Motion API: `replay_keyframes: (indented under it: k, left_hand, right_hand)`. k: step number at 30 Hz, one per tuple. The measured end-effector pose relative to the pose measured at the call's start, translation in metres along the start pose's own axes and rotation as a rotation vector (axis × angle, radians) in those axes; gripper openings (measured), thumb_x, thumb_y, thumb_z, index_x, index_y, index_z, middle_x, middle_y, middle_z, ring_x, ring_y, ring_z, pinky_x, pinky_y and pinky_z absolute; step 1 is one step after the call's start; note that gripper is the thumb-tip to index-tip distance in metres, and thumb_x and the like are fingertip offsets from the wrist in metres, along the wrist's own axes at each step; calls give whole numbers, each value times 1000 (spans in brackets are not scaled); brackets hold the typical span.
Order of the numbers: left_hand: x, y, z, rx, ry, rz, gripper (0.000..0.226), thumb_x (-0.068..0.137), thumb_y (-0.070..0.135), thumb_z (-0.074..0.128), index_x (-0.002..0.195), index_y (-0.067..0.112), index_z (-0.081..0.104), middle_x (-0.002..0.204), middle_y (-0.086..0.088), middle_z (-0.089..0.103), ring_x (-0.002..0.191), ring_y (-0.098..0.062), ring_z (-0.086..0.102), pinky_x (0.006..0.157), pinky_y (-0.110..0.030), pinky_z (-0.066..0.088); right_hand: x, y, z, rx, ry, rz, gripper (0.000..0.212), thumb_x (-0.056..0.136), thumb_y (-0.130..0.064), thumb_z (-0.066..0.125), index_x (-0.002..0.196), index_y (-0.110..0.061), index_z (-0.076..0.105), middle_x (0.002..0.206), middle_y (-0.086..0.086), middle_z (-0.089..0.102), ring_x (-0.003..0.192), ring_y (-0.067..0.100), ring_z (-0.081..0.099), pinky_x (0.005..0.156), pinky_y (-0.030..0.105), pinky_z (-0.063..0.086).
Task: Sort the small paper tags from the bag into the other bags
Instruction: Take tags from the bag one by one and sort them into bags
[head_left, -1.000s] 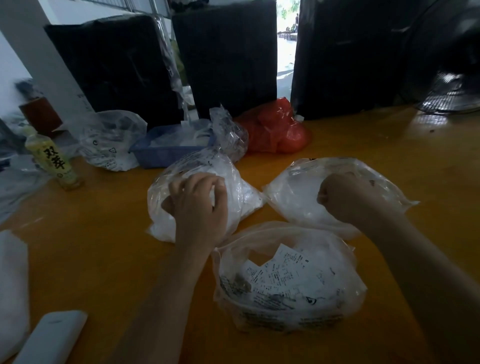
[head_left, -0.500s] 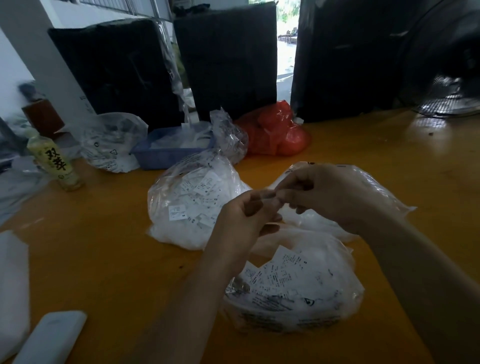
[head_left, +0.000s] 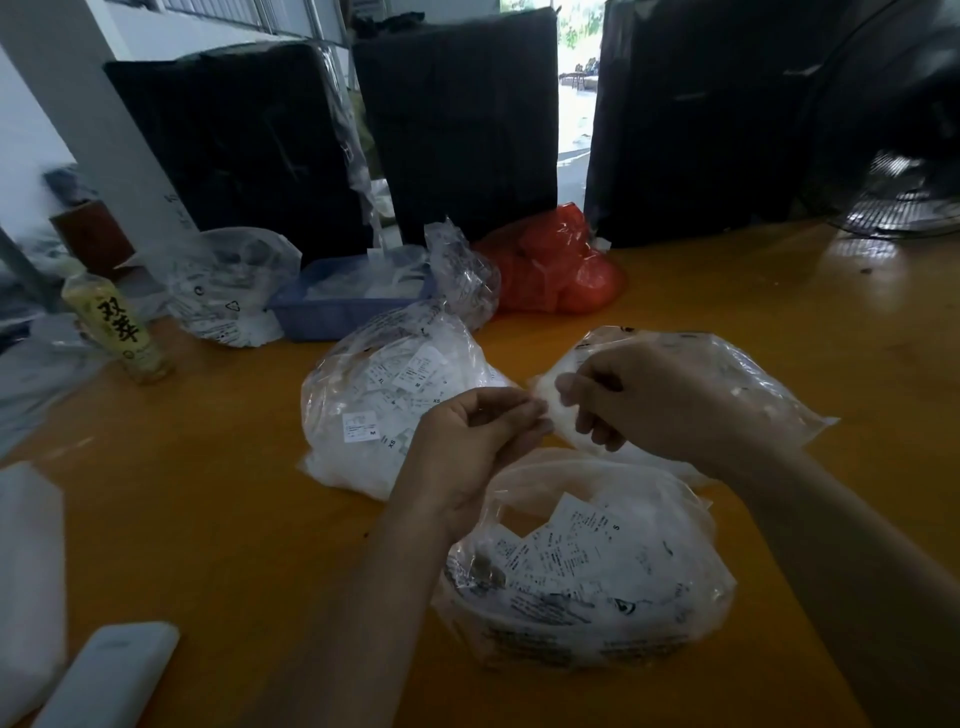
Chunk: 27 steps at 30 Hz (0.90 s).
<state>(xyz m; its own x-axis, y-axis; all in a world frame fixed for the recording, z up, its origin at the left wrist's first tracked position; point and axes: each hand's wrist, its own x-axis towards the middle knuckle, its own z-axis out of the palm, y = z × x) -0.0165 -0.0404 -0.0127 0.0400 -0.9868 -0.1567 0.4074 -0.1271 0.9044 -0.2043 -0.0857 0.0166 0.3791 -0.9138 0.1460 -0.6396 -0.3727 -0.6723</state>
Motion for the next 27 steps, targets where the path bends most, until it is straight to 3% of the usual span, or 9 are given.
replay_keyframes:
  k: [2, 5, 9, 14, 18, 20, 22, 25, 27]
  left_hand:
    - [4, -1, -5, -62, 46, -2, 17, 86, -8, 73, 102, -3, 70, 105, -24, 77, 97, -30, 78, 73, -23, 63]
    - [8, -1, -8, -114, 51, -8, 14, 86, -6, 72, 100, -2, 69, 105, -23, 78, 106, -35, 75, 76, -24, 64]
    - [5, -2, -5, -162, 26, -19, 41, 68, 8, 83, 106, -1, 71, 103, -21, 78, 102, -31, 77, 76, -25, 64]
    - [4, -4, -5, -120, 31, -19, 38, 69, 11, 82, 106, 2, 75, 102, -18, 79, 95, -26, 79, 65, -23, 61]
    - [4, -2, -6, -110, 28, -22, 41, 69, 9, 82, 108, 1, 74, 102, -19, 79, 92, -25, 79, 63, -19, 60]
    - [5, -1, -5, -162, 26, -27, 42, 69, 7, 82, 109, -2, 73, 103, -22, 78, 92, -28, 79, 66, -20, 61]
    - [4, -1, -5, -198, 20, -28, 44, 69, 7, 83, 110, -4, 71, 104, -23, 78, 92, -29, 79, 70, -22, 62]
    - [5, 0, -5, -229, 7, -27, 41, 71, 7, 82, 109, -5, 72, 105, -23, 78, 96, -30, 78, 74, -26, 63]
    - [6, 0, -5, -226, 6, -22, 39, 71, 8, 82, 107, -4, 72, 105, -23, 78, 98, -30, 78, 77, -28, 64]
  right_hand:
    - [0, 4, 0, -198, -133, 54, 33, 100, -42, 59, 76, -23, 71, 63, -10, 71, 52, 3, 66, 51, 19, 52]
    - [-5, 10, 20, -514, -434, 112, 34, 94, -45, 69, 69, -22, 67, 57, -7, 67, 44, 3, 61, 45, 16, 45]
    - [-7, 15, 49, -742, -400, 26, 51, 83, -49, 79, 58, -23, 43, 65, -5, 49, 57, 9, 48, 51, 25, 38]
    - [-2, 14, 48, -676, -448, 16, 46, 85, -44, 76, 55, -20, 52, 60, -5, 53, 55, 10, 51, 58, 27, 44]
    - [1, 6, 26, -594, -439, -40, 26, 95, -44, 65, 80, -23, 72, 71, -11, 60, 64, 6, 57, 58, 18, 40]
    - [1, 6, 12, -490, -388, -25, 22, 95, -42, 66, 80, -25, 68, 70, -12, 62, 60, 2, 59, 56, 14, 41]
    - [0, 8, 0, -267, -315, 55, 20, 94, -36, 71, 79, -23, 68, 67, -4, 69, 54, 4, 65, 54, 15, 49]
    - [-3, 7, -15, 115, -139, 130, 7, 90, -19, 76, 90, -15, 70, 69, 1, 74, 61, 14, 73, 56, 19, 57]
    - [-4, 5, -23, 357, -47, 144, 14, 87, -6, 76, 98, -9, 68, 73, 7, 75, 69, 23, 75, 60, 25, 60]
